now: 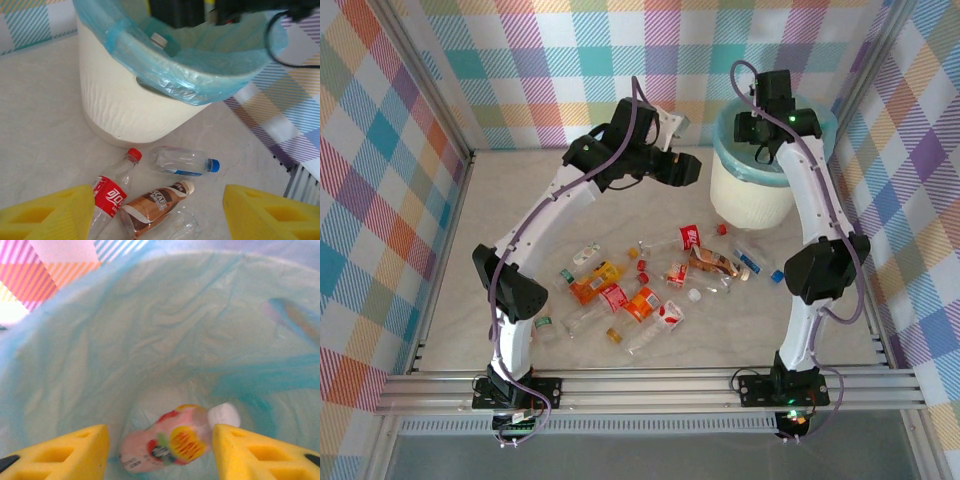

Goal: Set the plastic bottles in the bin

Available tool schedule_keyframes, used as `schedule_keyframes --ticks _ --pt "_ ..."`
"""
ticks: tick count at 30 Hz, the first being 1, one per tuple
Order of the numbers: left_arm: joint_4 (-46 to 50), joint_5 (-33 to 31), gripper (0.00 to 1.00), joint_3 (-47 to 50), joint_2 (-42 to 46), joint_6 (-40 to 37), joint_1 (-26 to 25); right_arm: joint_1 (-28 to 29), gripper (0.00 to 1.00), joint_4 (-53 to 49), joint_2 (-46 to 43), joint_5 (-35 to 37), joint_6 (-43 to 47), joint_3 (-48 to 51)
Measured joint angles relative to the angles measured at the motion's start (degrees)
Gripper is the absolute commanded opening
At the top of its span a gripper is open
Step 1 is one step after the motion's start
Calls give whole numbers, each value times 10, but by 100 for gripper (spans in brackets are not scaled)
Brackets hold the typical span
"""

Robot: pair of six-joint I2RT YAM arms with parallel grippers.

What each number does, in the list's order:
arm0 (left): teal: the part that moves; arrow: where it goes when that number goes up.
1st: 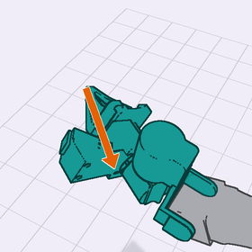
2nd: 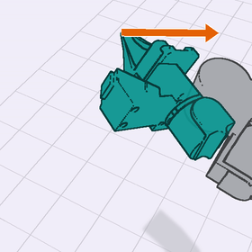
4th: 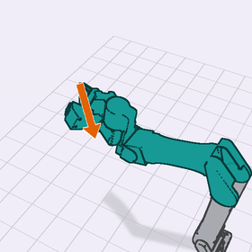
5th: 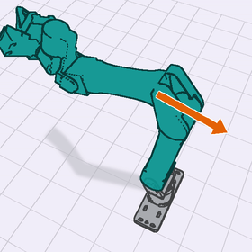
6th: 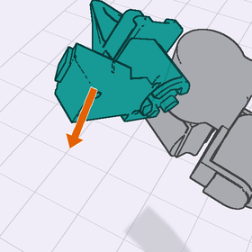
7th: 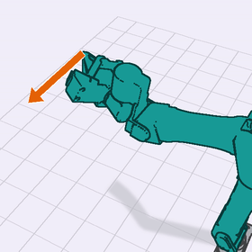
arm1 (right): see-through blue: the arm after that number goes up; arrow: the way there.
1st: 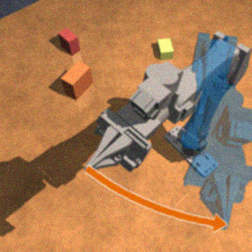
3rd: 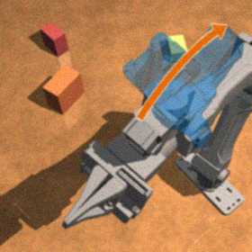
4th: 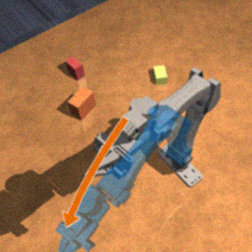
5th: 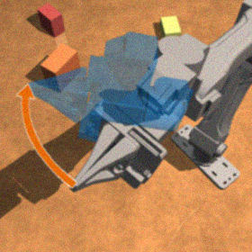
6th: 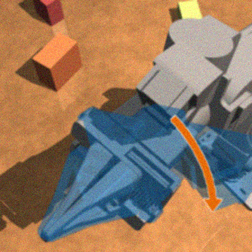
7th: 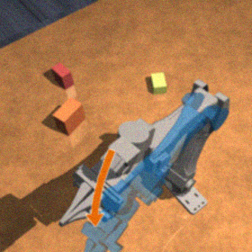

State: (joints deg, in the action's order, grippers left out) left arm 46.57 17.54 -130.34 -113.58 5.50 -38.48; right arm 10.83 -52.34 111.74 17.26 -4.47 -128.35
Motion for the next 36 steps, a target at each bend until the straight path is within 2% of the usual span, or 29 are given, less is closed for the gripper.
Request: schedule_keyframes --ticks 4,8,15,19,24,27,32,36 --pt "5 -32 69 52 41 -4 4 2 57 -17 -33 -21 -19 -8" --pt "7 -70 69 142 125 -6 15 21 56 -28 -84 -34 -39 -8" --pt "22 -138 71 302 297 3 69 140 56 -26 -171 -46 -59 33" --pt "45 -177 71 381 370 7 98 201 56 -22 -184 -63 -81 89" --pt "86 -231 72 458 420 5 114 257 56 -16 -159 -92 -123 163" --pt "110 -248 72 492 443 27 140 296 56 -13 -116 -118 -149 174" --pt "127 -244 73 556 492 103 203 354 57 -6 -38 -168 -179 169" --pt "136 -207 73 622 502 151 268 379 57 -1 -1 -204 -196 165"
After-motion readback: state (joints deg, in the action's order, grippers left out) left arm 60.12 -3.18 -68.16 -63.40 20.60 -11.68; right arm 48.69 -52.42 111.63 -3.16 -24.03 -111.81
